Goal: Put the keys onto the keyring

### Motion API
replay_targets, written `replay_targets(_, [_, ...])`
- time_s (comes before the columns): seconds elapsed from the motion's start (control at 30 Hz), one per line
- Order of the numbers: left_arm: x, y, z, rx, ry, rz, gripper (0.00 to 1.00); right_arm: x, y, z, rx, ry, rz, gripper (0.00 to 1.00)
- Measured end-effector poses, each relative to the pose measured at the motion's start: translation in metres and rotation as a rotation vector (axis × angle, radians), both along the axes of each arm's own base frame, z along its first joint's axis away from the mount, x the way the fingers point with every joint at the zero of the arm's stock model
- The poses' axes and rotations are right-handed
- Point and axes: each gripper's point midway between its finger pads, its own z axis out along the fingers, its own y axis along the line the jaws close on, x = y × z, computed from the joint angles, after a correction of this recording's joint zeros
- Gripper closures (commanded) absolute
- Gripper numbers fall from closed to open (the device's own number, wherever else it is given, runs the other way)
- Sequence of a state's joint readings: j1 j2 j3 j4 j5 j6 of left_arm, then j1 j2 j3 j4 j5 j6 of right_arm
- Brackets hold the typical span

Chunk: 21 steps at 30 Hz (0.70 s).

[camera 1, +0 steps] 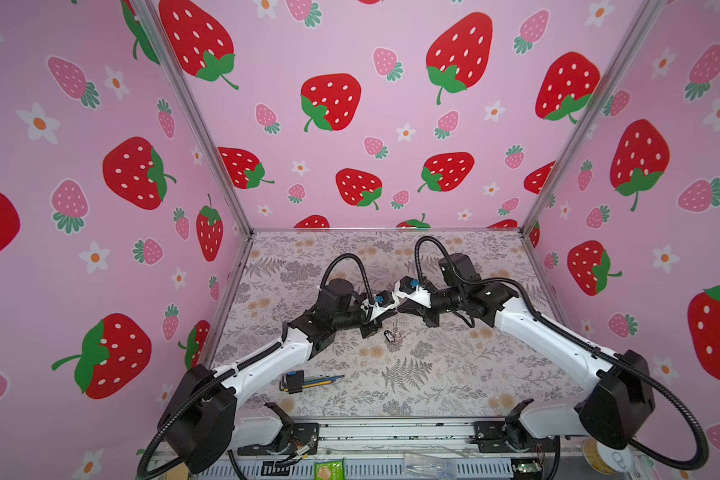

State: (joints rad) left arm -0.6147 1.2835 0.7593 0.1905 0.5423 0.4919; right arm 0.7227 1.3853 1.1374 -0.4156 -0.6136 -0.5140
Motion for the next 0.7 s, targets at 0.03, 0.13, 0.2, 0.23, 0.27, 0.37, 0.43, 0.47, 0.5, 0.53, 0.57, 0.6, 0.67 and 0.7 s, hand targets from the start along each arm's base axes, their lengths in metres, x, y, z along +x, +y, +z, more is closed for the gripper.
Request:
replay_targets(0.03, [0.0003, 0.0003, 0.0, -0.001, 0.001, 0.001, 0.91, -0.0007, 0.0004, -0.0001, 0.0, 0.0, 0.002, 1.0])
replay_targets(0.13, [0.0004, 0.0005, -0.0002, -0.001, 0.002, 0.0, 0.91, -0.001, 0.0008, -0.001, -0.002, 0.002, 0.003, 1.0])
replay_targets(0.2, [0.0001, 0.0008, -0.001, 0.0, 0.006, -0.002, 0.91, -0.0011, 0.0011, -0.0017, -0.004, 0.004, 0.004, 1.0])
replay_targets(0.23, [0.0, 0.0009, -0.0013, 0.001, 0.008, -0.003, 0.91, -0.0011, 0.0012, -0.0025, -0.005, 0.006, 0.004, 1.0])
replay_targets(0.27, [0.0, 0.0012, -0.0021, 0.002, 0.011, -0.002, 0.9, -0.0013, 0.0015, -0.0031, -0.007, 0.007, 0.005, 1.0])
replay_targets(0.37, [-0.0014, 0.0011, -0.0045, 0.007, 0.021, -0.008, 0.87, -0.0013, 0.0022, -0.005, -0.011, 0.011, 0.005, 1.0])
replay_targets(0.43, [-0.0022, 0.0009, -0.0051, 0.008, 0.025, -0.012, 0.86, -0.001, 0.0026, -0.0059, -0.012, 0.015, 0.004, 1.0])
replay_targets(0.47, [-0.0024, 0.0009, -0.0054, 0.009, 0.027, -0.012, 0.87, -0.0009, 0.0026, -0.0061, -0.013, 0.015, 0.003, 1.0])
replay_targets(0.5, [-0.0029, 0.0009, -0.0057, 0.009, 0.029, -0.014, 0.87, -0.0011, 0.0027, -0.0061, -0.013, 0.016, 0.004, 1.0])
replay_targets(0.53, [-0.0032, 0.0008, -0.0056, 0.008, 0.029, -0.016, 0.87, -0.0011, 0.0027, -0.0061, -0.013, 0.016, 0.004, 1.0])
replay_targets(0.57, [-0.0034, 0.0007, -0.0056, 0.008, 0.03, -0.017, 0.87, -0.0011, 0.0027, -0.0062, -0.013, 0.017, 0.004, 1.0])
replay_targets(0.6, [-0.0035, 0.0007, -0.0058, 0.009, 0.031, -0.018, 0.88, -0.0012, 0.0028, -0.0066, -0.013, 0.019, 0.004, 1.0])
replay_targets(0.67, [-0.0035, 0.001, -0.0062, 0.01, 0.033, -0.017, 0.89, -0.0014, 0.0032, -0.0074, -0.013, 0.025, 0.004, 1.0])
replay_targets(0.7, [-0.0035, 0.0013, -0.0066, 0.011, 0.035, -0.016, 0.89, -0.0016, 0.0034, -0.0078, -0.013, 0.028, 0.005, 1.0])
